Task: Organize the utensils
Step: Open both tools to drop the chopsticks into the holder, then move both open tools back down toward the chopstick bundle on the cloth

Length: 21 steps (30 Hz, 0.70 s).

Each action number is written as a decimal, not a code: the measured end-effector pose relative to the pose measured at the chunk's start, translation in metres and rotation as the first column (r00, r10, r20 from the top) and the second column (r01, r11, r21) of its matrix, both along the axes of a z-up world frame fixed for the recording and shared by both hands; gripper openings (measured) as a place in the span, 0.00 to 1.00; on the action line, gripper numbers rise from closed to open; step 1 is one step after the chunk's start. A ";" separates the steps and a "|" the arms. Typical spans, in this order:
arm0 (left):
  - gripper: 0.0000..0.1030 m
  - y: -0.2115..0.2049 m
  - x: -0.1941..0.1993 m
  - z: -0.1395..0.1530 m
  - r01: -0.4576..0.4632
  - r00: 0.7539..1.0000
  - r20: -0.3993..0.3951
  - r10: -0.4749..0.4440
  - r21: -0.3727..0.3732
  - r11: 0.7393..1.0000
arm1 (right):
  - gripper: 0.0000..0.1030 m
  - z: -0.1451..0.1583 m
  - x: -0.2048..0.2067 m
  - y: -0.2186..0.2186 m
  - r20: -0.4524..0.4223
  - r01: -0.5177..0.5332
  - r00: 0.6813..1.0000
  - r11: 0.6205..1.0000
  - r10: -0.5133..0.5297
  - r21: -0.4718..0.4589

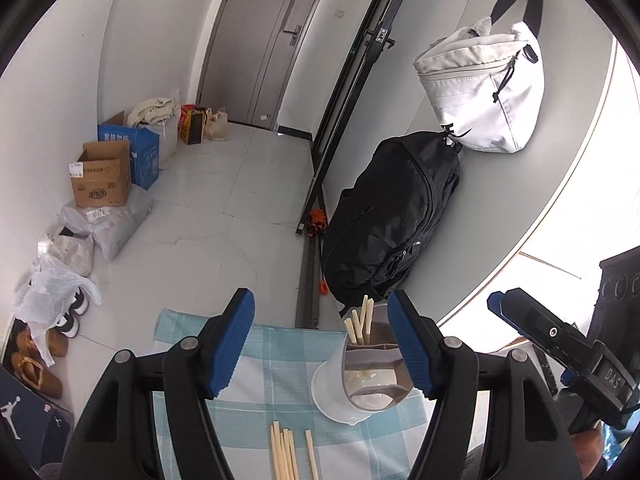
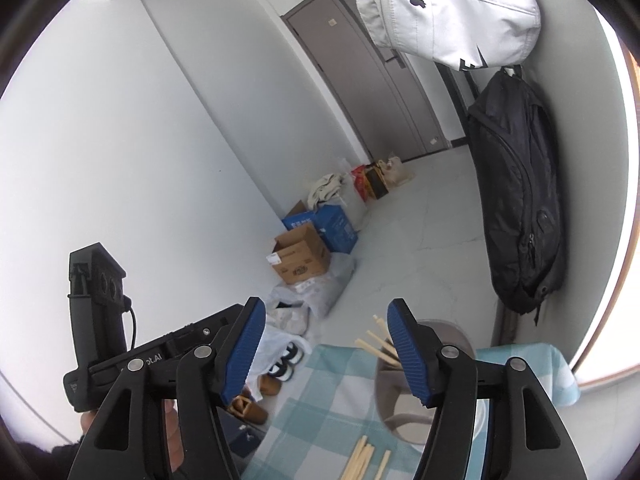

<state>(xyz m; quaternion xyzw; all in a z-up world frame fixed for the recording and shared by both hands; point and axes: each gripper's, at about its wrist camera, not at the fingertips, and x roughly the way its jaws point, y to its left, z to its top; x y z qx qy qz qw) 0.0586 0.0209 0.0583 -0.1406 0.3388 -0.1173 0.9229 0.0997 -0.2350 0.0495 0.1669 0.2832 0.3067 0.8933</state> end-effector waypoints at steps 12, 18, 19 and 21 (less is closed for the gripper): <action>0.75 -0.001 -0.035 0.002 -0.035 0.997 0.073 0.029 0.074 0.997 | 0.75 -0.005 -0.047 0.009 0.061 -0.005 0.998 1.000 0.007 -0.021; 0.81 0.000 -0.048 -0.008 -0.049 0.996 0.074 0.042 0.094 0.994 | 0.81 -0.017 -0.065 0.012 0.063 -0.007 0.998 0.999 0.009 -0.039; 0.81 0.000 -0.050 -0.010 -0.052 0.996 0.077 0.045 0.095 0.994 | 0.82 -0.019 -0.068 0.012 0.065 -0.009 0.998 0.999 0.012 -0.046; 0.81 0.000 -0.053 -0.016 -0.058 0.996 0.075 0.050 0.104 0.993 | 0.82 -0.023 -0.074 0.013 0.071 -0.009 0.997 0.998 0.013 -0.055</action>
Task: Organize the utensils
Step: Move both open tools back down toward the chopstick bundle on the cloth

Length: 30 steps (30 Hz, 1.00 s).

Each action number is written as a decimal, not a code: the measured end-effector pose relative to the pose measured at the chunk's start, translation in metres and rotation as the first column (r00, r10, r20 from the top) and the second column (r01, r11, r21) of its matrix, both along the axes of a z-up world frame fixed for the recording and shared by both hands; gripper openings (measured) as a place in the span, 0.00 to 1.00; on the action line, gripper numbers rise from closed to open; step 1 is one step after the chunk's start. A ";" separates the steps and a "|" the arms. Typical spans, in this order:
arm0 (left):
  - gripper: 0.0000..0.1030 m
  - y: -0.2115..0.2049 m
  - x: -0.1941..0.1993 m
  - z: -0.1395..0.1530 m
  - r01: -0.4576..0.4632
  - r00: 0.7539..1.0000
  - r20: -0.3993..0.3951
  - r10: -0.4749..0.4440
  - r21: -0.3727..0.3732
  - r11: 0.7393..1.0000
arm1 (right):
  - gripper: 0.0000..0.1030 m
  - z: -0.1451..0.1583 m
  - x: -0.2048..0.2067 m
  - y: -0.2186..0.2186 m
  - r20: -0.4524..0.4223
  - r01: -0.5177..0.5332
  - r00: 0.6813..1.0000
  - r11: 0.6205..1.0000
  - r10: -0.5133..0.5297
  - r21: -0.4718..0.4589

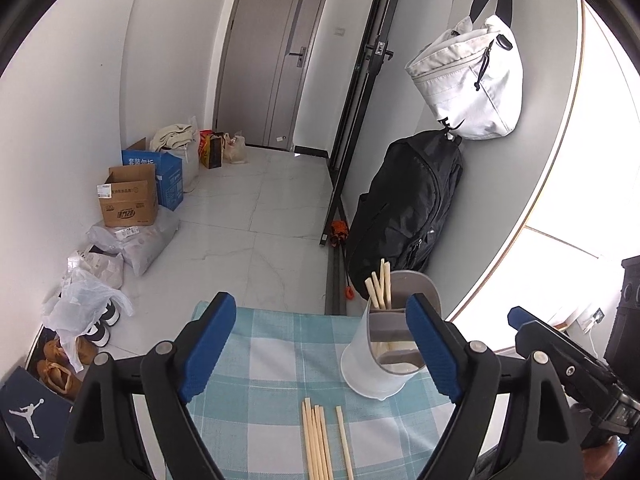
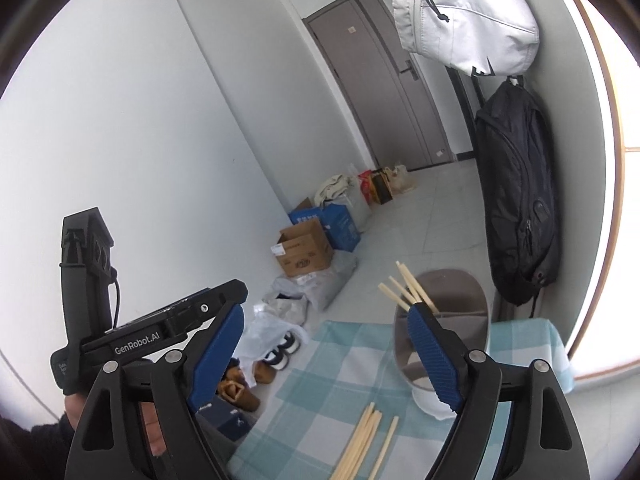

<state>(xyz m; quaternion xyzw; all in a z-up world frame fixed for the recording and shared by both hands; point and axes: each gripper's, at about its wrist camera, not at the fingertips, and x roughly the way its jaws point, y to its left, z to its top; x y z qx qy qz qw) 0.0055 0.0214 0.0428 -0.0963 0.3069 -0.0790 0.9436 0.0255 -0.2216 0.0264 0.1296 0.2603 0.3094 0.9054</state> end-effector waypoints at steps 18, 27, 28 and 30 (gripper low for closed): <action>0.82 0.012 -0.005 -0.080 -0.077 0.994 -0.069 0.081 0.060 0.995 | 0.84 -0.087 -0.006 0.023 -0.159 -0.027 0.987 0.983 -0.002 -0.180; 0.82 0.036 0.000 -0.109 -0.093 0.986 -0.136 0.096 0.031 0.995 | 0.83 -0.133 0.010 0.042 -0.279 -0.057 0.960 0.964 -0.019 -0.260; 0.82 0.039 0.002 -0.111 -0.094 0.985 -0.146 0.096 0.024 0.995 | 0.83 -0.139 0.012 0.044 -0.297 -0.054 0.954 0.961 -0.031 -0.271; 0.82 0.044 0.004 -0.113 -0.097 0.982 -0.159 0.099 0.024 0.995 | 0.83 -0.150 0.019 0.048 -0.332 -0.055 0.942 0.956 -0.046 -0.288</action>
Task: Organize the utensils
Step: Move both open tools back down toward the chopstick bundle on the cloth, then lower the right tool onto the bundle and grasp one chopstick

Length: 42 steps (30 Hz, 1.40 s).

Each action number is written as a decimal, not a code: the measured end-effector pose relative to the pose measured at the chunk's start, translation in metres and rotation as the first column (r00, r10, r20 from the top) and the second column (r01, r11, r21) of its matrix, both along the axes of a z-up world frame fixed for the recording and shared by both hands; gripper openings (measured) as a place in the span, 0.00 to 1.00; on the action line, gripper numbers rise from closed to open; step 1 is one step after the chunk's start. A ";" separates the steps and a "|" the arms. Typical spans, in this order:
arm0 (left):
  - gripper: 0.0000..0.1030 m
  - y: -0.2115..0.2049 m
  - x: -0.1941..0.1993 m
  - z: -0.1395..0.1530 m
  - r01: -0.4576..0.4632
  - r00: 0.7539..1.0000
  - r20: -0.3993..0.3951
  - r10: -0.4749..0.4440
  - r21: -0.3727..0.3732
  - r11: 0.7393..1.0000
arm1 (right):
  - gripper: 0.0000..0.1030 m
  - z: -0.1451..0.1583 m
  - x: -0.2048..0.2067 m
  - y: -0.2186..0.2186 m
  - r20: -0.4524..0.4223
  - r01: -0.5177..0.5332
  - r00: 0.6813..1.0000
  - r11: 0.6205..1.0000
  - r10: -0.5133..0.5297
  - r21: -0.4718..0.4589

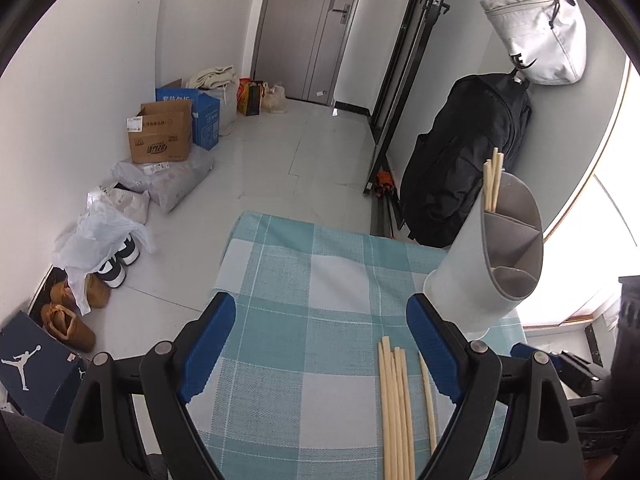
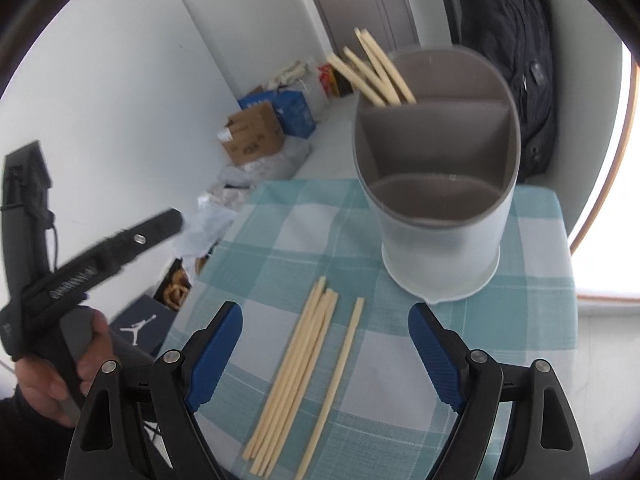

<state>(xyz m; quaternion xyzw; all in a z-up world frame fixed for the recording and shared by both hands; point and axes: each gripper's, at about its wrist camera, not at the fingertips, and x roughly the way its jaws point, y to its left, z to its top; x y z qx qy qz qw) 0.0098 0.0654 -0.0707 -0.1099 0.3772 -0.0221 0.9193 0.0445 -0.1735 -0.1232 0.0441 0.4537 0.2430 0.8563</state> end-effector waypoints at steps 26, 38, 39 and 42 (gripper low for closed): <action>0.82 0.042 0.014 -0.018 -0.092 0.988 -0.135 0.076 -0.114 0.989 | 0.17 -0.060 0.048 0.056 -0.148 0.100 0.974 0.917 -0.169 -0.387; 0.82 0.043 0.015 -0.024 -0.092 0.985 -0.151 0.079 -0.087 0.992 | 0.06 -0.058 0.046 0.054 -0.153 0.108 0.974 0.936 -0.167 -0.335; 0.82 0.042 0.015 -0.026 -0.091 0.984 -0.157 0.078 -0.077 0.993 | 0.06 -0.057 0.045 0.050 -0.155 0.112 0.974 0.943 -0.167 -0.314; 0.82 0.038 0.017 -0.034 -0.070 0.980 -0.188 0.057 -0.062 0.996 | 0.06 -0.046 0.039 0.041 -0.145 0.117 0.978 0.968 -0.151 -0.220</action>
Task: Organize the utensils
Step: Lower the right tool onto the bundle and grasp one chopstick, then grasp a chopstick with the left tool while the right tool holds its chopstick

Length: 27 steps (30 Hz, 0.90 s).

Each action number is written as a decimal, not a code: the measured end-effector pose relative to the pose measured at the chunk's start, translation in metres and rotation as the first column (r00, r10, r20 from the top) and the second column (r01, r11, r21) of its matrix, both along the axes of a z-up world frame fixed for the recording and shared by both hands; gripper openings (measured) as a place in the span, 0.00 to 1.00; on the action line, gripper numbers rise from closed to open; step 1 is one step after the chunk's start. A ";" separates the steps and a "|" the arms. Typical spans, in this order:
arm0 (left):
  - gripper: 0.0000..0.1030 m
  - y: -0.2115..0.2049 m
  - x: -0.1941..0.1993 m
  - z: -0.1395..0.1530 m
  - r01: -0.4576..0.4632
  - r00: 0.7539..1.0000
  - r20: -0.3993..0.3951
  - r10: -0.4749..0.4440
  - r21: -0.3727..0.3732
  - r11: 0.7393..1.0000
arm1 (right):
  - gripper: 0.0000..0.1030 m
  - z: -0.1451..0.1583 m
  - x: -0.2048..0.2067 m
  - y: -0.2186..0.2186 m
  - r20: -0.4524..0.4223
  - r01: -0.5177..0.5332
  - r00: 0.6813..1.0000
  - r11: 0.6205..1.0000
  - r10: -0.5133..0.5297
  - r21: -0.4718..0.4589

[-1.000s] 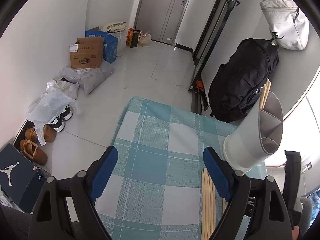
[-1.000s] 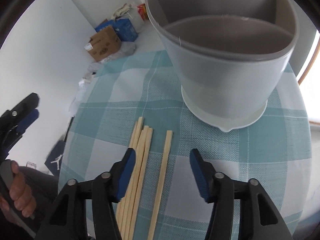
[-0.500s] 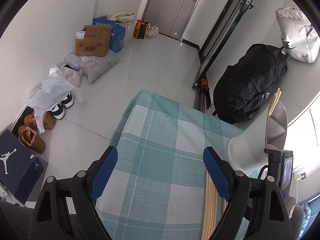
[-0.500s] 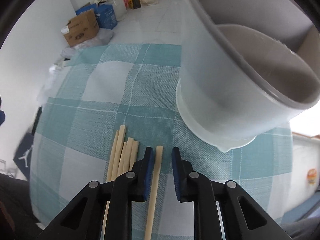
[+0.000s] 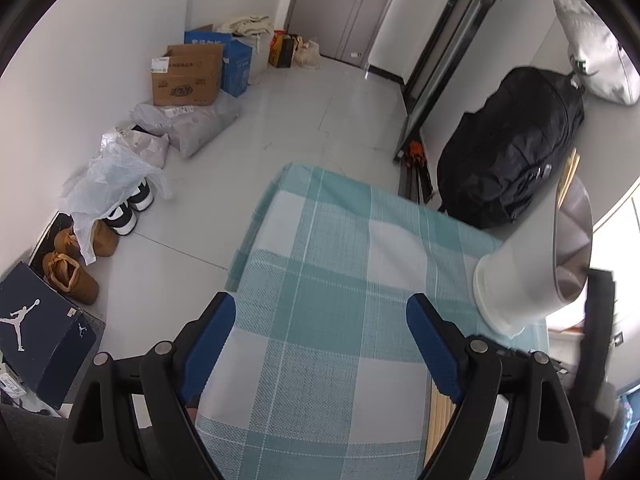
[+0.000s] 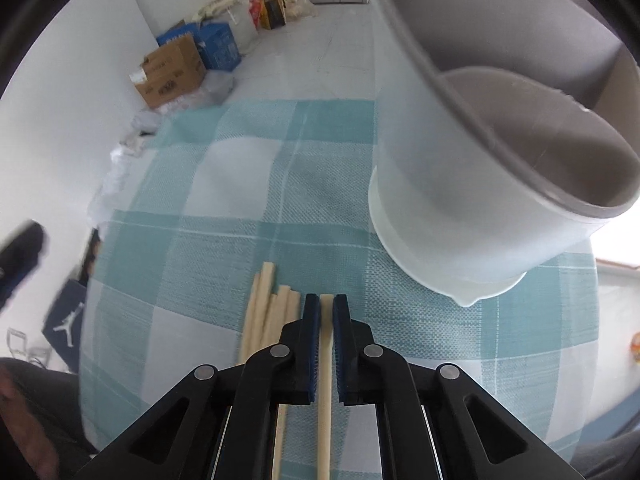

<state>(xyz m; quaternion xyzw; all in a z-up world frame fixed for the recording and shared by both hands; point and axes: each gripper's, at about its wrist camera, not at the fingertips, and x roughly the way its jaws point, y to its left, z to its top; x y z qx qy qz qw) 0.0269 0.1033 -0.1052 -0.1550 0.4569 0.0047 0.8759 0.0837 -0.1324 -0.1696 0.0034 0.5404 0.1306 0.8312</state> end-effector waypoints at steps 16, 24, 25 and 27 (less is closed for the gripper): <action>0.82 -0.088 -0.015 -0.039 0.341 0.920 -0.248 -0.303 0.130 0.931 | 0.06 0.088 -0.031 -0.066 0.274 0.049 0.950 0.935 -0.153 0.352; 0.82 -0.092 -0.020 -0.043 0.336 0.919 -0.276 -0.281 0.180 0.925 | 0.06 0.096 -0.044 -0.087 0.298 0.024 0.943 0.923 -0.148 0.384; 0.82 -0.091 -0.020 -0.043 0.332 0.920 -0.277 -0.277 0.173 0.927 | 0.06 0.097 -0.046 -0.092 0.302 0.021 0.942 0.922 -0.148 0.387; 0.82 -0.089 -0.021 -0.043 0.322 0.923 -0.278 -0.267 0.175 0.931 | 0.06 0.097 -0.047 -0.099 0.311 0.016 0.939 0.921 -0.147 0.389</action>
